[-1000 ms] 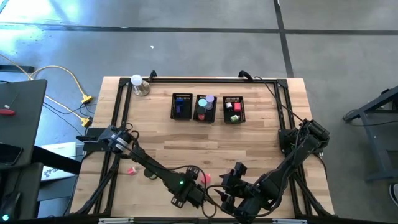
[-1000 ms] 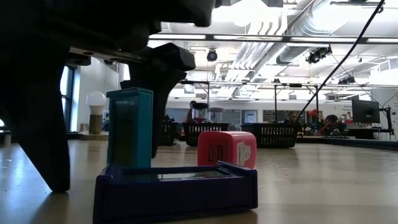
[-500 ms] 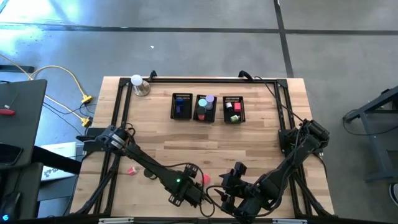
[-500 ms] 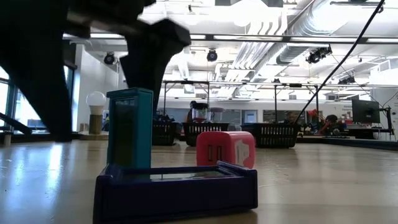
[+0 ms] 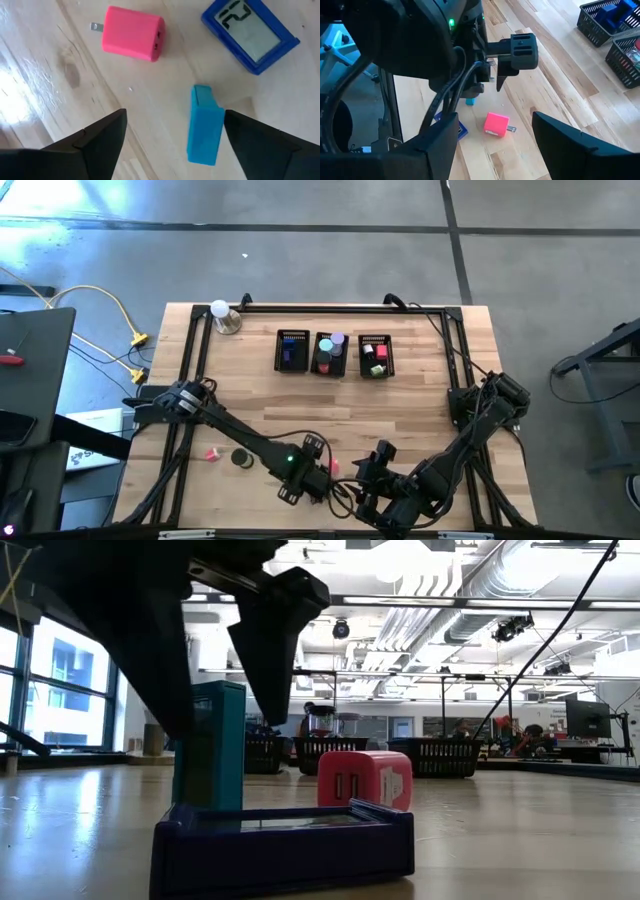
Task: Pick & Place Office items
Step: Put the light blue digital clock into the left black bin
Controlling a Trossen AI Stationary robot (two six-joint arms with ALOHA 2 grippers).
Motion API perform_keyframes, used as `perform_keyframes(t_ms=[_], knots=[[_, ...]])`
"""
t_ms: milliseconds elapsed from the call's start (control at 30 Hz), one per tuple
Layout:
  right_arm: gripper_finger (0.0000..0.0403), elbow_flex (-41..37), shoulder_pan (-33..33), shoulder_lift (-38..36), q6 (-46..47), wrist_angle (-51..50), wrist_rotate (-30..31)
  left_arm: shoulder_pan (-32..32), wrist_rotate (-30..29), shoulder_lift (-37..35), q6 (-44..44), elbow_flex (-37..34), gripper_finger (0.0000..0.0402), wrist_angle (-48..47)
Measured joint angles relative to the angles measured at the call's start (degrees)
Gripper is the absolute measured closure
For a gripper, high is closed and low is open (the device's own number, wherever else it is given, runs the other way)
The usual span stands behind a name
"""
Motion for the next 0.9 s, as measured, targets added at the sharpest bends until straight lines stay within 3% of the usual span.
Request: perform_keyframes(t_ms=[467,800,900], knots=[[0.016,0.0,0.0,0.0,-0.43,0.0,0.0,-0.2,0.31,0.0,0.6,0.04,0.0222,0.3],[0.016,0.0,0.0,0.0,-0.43,0.0,0.0,-0.58,0.03,-0.13,-1.35,0.07,0.0349,-0.11],[0.016,0.0,-0.01,0.0,-0.59,0.0,-0.1,-1.1,-0.39,-0.85,-1.62,0.07,0.035,-1.57]])
